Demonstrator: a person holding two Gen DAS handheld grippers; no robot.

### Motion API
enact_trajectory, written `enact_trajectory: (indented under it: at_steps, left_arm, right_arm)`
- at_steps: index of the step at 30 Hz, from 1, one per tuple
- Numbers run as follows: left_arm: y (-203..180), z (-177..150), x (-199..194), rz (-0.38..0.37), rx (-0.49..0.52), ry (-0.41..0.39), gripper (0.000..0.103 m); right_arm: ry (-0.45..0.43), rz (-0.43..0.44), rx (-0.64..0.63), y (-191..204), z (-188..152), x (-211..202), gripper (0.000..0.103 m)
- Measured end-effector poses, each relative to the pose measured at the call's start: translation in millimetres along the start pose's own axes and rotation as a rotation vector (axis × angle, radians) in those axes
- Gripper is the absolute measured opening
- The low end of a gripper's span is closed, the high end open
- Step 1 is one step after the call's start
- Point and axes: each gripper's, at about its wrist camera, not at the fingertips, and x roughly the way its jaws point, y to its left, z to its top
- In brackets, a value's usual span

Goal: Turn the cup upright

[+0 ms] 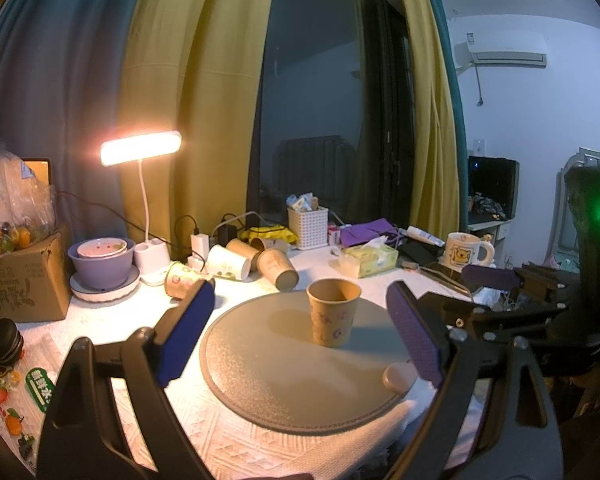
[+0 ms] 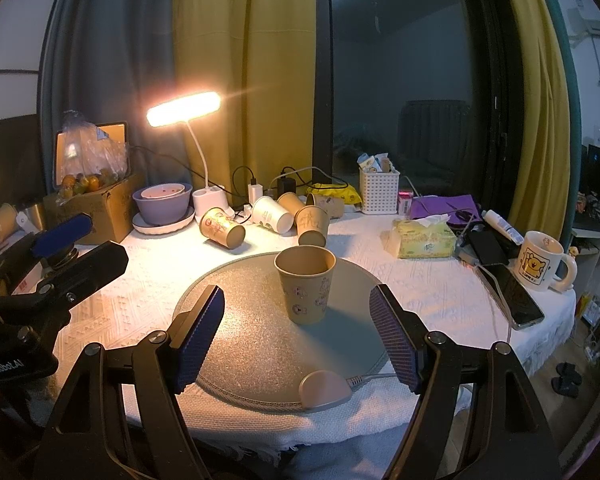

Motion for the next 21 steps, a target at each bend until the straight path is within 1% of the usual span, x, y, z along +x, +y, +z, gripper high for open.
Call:
enact_trajectory:
  at_steps: [21]
  left_arm:
    - [1.2, 0.1, -0.1, 0.0, -0.001, -0.001, 0.089]
  right_arm:
    - [0.005, 0.001, -0.002, -0.1, -3.6, 1.0, 0.078]
